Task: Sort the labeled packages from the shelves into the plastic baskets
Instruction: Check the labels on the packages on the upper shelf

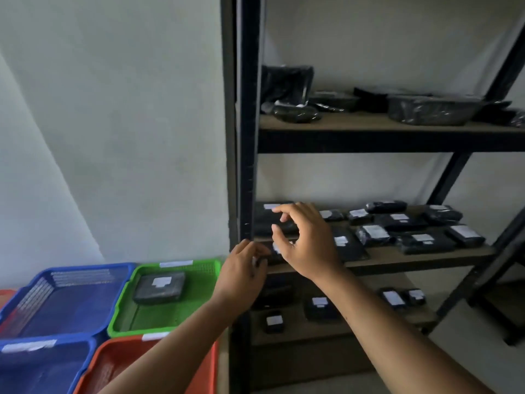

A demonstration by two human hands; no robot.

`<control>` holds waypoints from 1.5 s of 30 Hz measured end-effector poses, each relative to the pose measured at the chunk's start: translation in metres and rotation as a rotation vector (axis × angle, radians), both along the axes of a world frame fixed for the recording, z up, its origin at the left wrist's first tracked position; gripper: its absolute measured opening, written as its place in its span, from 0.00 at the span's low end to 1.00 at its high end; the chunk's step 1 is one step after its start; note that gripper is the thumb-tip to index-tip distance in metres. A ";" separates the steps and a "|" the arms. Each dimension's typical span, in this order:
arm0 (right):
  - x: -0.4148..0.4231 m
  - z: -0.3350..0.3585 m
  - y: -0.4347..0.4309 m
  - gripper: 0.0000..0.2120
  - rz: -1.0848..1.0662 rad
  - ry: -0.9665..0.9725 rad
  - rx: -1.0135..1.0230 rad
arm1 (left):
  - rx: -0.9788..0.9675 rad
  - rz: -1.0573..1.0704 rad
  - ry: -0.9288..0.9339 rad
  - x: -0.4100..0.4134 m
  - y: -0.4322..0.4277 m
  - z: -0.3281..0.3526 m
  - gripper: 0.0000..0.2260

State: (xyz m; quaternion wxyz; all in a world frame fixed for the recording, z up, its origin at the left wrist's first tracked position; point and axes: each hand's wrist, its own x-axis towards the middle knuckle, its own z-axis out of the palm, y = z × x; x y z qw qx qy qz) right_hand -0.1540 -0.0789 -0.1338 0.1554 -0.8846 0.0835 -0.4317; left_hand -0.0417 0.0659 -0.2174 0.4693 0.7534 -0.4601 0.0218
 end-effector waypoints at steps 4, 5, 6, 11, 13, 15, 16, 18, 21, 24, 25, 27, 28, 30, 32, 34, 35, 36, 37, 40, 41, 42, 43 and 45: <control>-0.049 0.032 -0.062 0.14 -0.038 -0.034 -0.072 | 0.010 -0.035 -0.092 -0.043 -0.056 0.035 0.10; -0.060 0.040 -0.078 0.15 -0.042 -0.050 -0.081 | 0.007 -0.039 -0.110 -0.053 -0.070 0.043 0.10; -0.071 0.048 -0.094 0.15 -0.047 -0.064 -0.091 | -0.003 -0.038 -0.124 -0.062 -0.085 0.051 0.10; -0.114 0.091 -0.163 0.17 -0.056 -0.107 -0.161 | -0.073 0.007 -0.251 -0.104 -0.148 0.097 0.08; -0.123 0.110 -0.185 0.17 -0.043 -0.128 -0.191 | -0.061 0.032 -0.313 -0.114 -0.165 0.121 0.08; -0.126 0.131 -0.204 0.16 -0.027 -0.162 -0.224 | -0.068 0.057 -0.382 -0.115 -0.176 0.146 0.08; -0.126 0.142 -0.213 0.16 -0.018 -0.179 -0.243 | -0.079 0.070 -0.424 -0.112 -0.180 0.158 0.08; -0.122 0.165 -0.227 0.16 -0.002 -0.201 -0.274 | -0.086 0.105 -0.512 -0.104 -0.187 0.181 0.09; -0.109 0.197 -0.244 0.17 0.017 -0.201 -0.302 | -0.038 0.154 -0.625 -0.085 -0.194 0.215 0.11; -0.090 0.226 -0.261 0.18 0.018 -0.134 -0.326 | -0.011 0.123 -0.677 -0.065 -0.202 0.243 0.12; -0.082 0.235 -0.266 0.19 0.020 -0.081 -0.326 | 0.009 0.106 -0.676 -0.059 -0.205 0.251 0.12; -0.066 0.253 -0.277 0.22 0.010 0.064 -0.322 | 0.075 0.072 -0.666 -0.047 -0.212 0.263 0.14; -0.058 0.261 -0.282 0.23 0.005 0.139 -0.317 | 0.115 0.055 -0.653 -0.042 -0.216 0.267 0.16; -0.041 0.278 -0.293 0.27 0.010 0.264 -0.280 | 0.187 0.022 -0.615 -0.032 -0.223 0.272 0.18; -0.022 0.294 -0.304 0.30 0.011 0.385 -0.239 | 0.231 -0.018 -0.591 -0.022 -0.230 0.276 0.19; -0.003 0.306 -0.316 0.34 -0.005 0.510 -0.242 | 0.254 -0.055 -0.589 -0.013 -0.236 0.279 0.19; 0.006 0.311 -0.322 0.36 -0.014 0.564 -0.248 | 0.263 -0.072 -0.592 -0.009 -0.238 0.281 0.19; 0.014 0.315 -0.329 0.37 -0.019 0.613 -0.247 | 0.269 -0.086 -0.594 -0.005 -0.240 0.282 0.19; 0.023 0.318 -0.334 0.39 -0.021 0.660 -0.240 | 0.267 -0.103 -0.595 -0.002 -0.241 0.283 0.19; 0.048 0.320 -0.347 0.43 -0.026 0.779 -0.224 | 0.246 -0.151 -0.568 0.003 -0.244 0.283 0.20; 0.055 0.320 -0.350 0.44 -0.025 0.819 -0.214 | 0.243 -0.160 -0.552 0.004 -0.245 0.282 0.20; 0.063 0.318 -0.352 0.46 -0.024 0.860 -0.201 | 0.237 -0.164 -0.541 0.005 -0.245 0.281 0.19; 0.070 0.317 -0.354 0.47 -0.026 0.901 -0.193 | 0.229 -0.164 -0.538 0.005 -0.246 0.279 0.19; 0.082 0.313 -0.356 0.49 -0.042 0.974 -0.205 | 0.215 -0.160 -0.528 0.005 -0.246 0.277 0.18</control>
